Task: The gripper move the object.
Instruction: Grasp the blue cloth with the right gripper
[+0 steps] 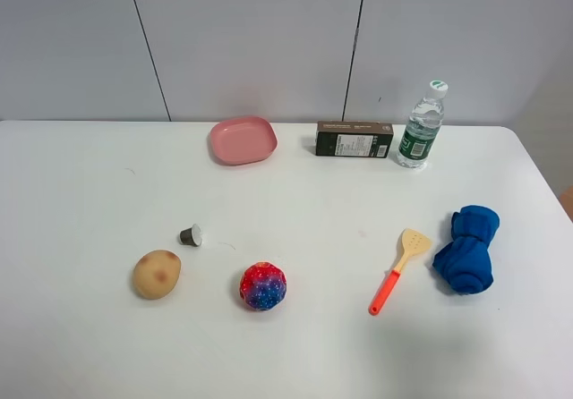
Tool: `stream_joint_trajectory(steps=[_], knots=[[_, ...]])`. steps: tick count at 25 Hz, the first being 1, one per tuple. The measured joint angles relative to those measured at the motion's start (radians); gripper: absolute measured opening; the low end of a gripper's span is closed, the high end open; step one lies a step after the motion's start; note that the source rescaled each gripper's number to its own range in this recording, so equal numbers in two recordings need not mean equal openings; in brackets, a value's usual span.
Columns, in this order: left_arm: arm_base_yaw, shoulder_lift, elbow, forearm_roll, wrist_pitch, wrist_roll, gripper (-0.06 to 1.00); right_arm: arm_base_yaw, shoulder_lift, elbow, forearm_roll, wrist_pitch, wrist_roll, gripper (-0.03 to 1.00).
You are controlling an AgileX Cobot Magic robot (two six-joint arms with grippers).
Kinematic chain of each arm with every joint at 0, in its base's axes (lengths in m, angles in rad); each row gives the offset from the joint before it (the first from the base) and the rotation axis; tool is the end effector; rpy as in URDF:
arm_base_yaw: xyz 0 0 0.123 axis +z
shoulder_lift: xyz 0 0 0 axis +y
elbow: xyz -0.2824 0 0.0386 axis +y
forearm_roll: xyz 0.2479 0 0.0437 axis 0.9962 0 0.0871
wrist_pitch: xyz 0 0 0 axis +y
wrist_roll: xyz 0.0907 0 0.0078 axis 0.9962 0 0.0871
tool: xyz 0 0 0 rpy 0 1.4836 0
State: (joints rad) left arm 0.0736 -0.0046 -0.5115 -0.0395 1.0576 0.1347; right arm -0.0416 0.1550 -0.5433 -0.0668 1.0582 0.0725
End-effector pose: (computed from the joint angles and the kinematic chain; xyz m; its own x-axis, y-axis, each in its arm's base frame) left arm -0.0066 -0.0036 0.2806 -0.4394 0.0829 -0.8945 0.0079 0.9961 0.0884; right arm 0.0155 -0.0059 0.2890 -0.5450 0.0623 -0.8361 0.1118 0.9937 0.0012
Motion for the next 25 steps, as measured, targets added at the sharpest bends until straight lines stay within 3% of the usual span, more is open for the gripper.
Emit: stream_joint_trajectory(steps=[13,25], knots=[[0.000,0.000,0.000,0.000,0.000,0.000,1.00,0.000,0.353,-0.289,-0.079,0.002,0.034,0.99],[0.000,0.000,0.000,0.000,0.000,0.000,1.00,0.000,0.650,-0.323,-0.086,-0.052,0.118,0.99]])
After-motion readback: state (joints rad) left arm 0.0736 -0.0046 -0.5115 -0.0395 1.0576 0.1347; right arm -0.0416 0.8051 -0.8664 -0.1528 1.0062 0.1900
